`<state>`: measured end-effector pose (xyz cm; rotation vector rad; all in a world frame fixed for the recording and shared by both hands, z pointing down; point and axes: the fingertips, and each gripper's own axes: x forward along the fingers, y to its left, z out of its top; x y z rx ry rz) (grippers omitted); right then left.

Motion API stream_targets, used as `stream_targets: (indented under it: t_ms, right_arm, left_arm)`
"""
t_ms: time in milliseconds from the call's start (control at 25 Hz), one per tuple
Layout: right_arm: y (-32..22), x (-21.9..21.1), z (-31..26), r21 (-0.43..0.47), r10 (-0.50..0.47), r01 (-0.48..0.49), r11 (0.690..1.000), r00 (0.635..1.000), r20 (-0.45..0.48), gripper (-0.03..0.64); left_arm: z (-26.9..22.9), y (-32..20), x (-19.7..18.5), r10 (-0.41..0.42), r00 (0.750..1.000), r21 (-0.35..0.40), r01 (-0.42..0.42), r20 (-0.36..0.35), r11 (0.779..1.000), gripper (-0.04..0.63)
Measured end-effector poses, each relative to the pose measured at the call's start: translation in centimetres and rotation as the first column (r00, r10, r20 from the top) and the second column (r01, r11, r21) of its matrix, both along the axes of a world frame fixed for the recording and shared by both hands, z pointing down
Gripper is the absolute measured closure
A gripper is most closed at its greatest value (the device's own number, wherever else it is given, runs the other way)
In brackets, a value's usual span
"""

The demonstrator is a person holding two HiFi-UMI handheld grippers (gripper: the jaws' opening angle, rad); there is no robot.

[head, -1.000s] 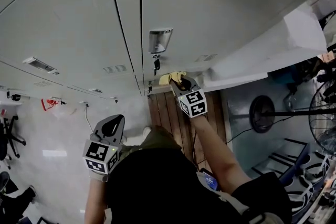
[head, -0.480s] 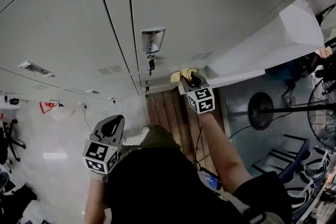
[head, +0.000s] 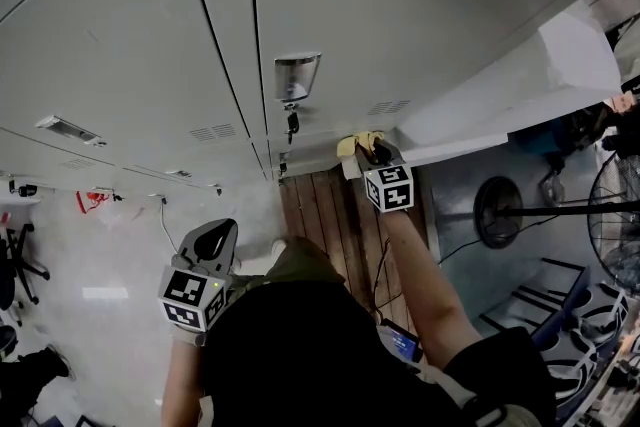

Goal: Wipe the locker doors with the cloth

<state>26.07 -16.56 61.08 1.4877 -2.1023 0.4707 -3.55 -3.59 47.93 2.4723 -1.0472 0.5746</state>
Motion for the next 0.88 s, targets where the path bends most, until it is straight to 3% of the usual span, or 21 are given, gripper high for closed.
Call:
stream_targets:
  t_ms: [360, 880]
  right_arm:
    - [0.0, -1.2, 2.0, -0.044, 0.017, -0.017, 0.999, 1.0, -0.006, 0.511]
    - [0.0, -9.0, 4.3, -0.099, -0.067, 0.073, 0.992, 0.996, 0.056, 0.511]
  left_arm:
    - [0.2, 0.2, -0.8, -0.019, 1.0, -0.004, 0.019, 0.001, 1.0, 0.588]
    - [0.6, 1.4, -3.6, -0.078, 0.997, -0.025, 0.079, 0.009, 0.997, 0.588]
